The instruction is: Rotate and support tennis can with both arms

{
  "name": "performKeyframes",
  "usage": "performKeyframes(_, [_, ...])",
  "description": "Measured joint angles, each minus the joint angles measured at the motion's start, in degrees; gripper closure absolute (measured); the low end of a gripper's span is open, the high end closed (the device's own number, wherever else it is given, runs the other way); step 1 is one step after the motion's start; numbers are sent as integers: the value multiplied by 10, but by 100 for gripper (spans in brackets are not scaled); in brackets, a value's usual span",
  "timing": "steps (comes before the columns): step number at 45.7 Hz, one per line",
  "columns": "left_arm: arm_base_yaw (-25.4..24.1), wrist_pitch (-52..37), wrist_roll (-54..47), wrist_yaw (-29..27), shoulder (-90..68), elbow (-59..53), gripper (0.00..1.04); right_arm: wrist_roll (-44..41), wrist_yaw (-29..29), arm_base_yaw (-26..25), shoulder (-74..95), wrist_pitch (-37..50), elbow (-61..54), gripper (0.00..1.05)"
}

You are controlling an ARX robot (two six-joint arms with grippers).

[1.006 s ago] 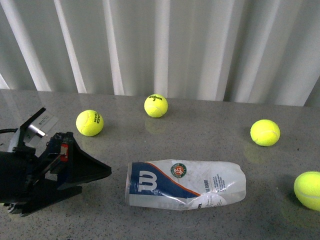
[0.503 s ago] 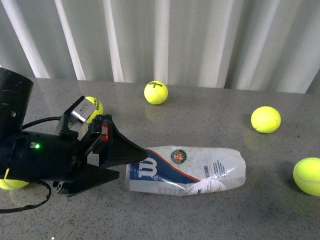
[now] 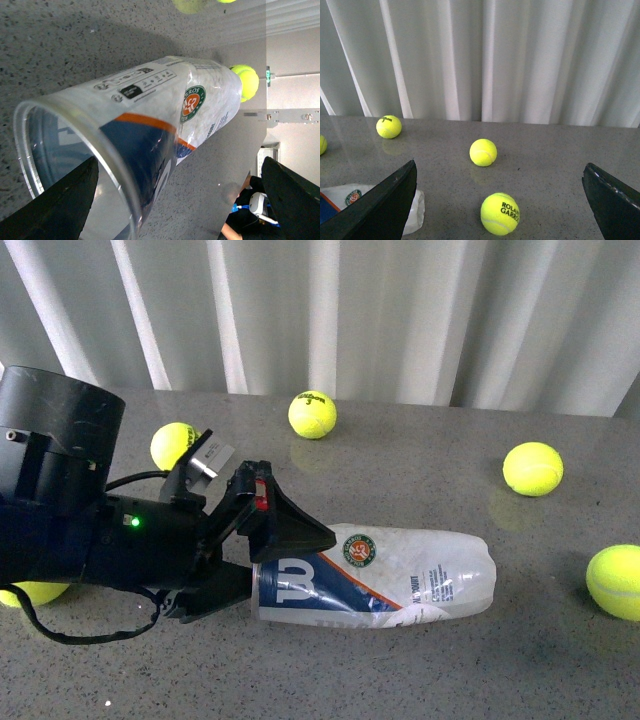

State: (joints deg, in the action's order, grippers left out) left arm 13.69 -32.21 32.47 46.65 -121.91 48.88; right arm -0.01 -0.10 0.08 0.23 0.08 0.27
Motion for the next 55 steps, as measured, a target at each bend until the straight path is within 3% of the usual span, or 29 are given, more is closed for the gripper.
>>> performKeyframes(6, [10, -13, 20, 0, -9, 10, 8, 0, 0, 0, 0, 0, 0, 7])
performKeyframes(20, [22, -54, 75, -16, -22, 11, 68, 0, 0, 0, 0, 0, 0, 7])
performKeyframes(32, [22, -73, 103, -7, -16, -1, 102, 0, 0, 0, 0, 0, 0, 7])
performKeyframes(40, [20, -55, 107, -8, 14, -2, 101, 0, 0, 0, 0, 0, 0, 7])
performKeyframes(46, [12, 9, 92, -13, 54, 0, 101, 0, 0, 0, 0, 0, 0, 7])
performKeyframes(49, [5, 79, 63, -19, 87, 14, 101, 0, 0, 0, 0, 0, 0, 7])
performKeyframes(55, [-5, 324, -75, -77, 175, 123, 101, 0, 0, 0, 0, 0, 0, 7])
